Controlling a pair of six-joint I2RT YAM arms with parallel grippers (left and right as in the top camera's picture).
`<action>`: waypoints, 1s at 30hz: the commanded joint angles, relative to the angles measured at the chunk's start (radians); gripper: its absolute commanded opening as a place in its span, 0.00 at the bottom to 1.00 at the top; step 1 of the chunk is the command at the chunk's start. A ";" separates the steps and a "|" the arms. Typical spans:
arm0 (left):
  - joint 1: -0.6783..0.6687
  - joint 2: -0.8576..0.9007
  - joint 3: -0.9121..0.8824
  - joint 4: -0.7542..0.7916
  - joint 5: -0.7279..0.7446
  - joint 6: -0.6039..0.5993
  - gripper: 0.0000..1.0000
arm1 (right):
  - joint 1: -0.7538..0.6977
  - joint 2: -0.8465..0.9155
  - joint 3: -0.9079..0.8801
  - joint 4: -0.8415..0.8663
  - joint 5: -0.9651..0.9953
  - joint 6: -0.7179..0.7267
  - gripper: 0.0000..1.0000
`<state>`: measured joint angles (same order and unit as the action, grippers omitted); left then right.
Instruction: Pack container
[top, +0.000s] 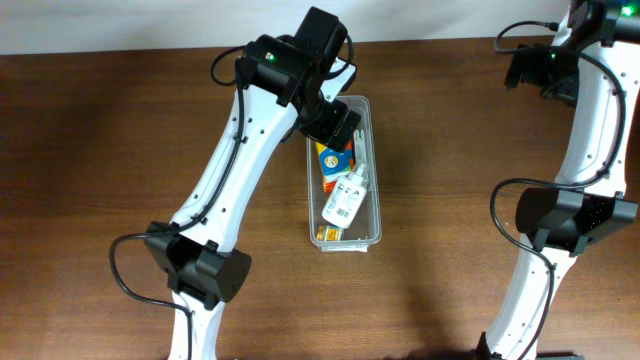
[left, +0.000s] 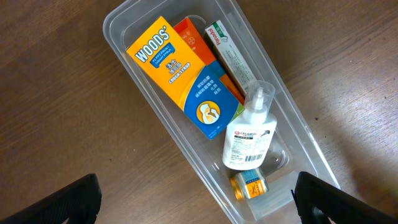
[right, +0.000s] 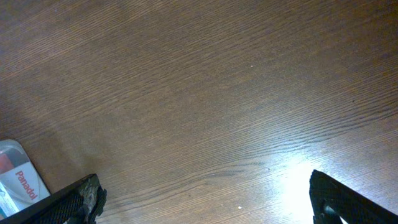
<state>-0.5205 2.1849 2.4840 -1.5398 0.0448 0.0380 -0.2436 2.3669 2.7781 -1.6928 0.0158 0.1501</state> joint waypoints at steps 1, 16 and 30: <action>-0.003 0.002 0.018 0.002 0.004 0.000 0.99 | 0.001 -0.008 -0.002 -0.006 -0.005 0.001 0.98; -0.003 -0.029 0.018 -0.001 0.022 0.000 0.99 | 0.001 -0.008 -0.002 -0.006 -0.005 0.001 0.98; -0.002 -0.153 0.018 -0.116 0.018 0.000 0.99 | 0.001 -0.008 -0.002 -0.006 -0.005 0.001 0.98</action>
<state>-0.5205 2.0865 2.4840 -1.6257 0.0528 0.0383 -0.2436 2.3669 2.7781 -1.6928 0.0162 0.1501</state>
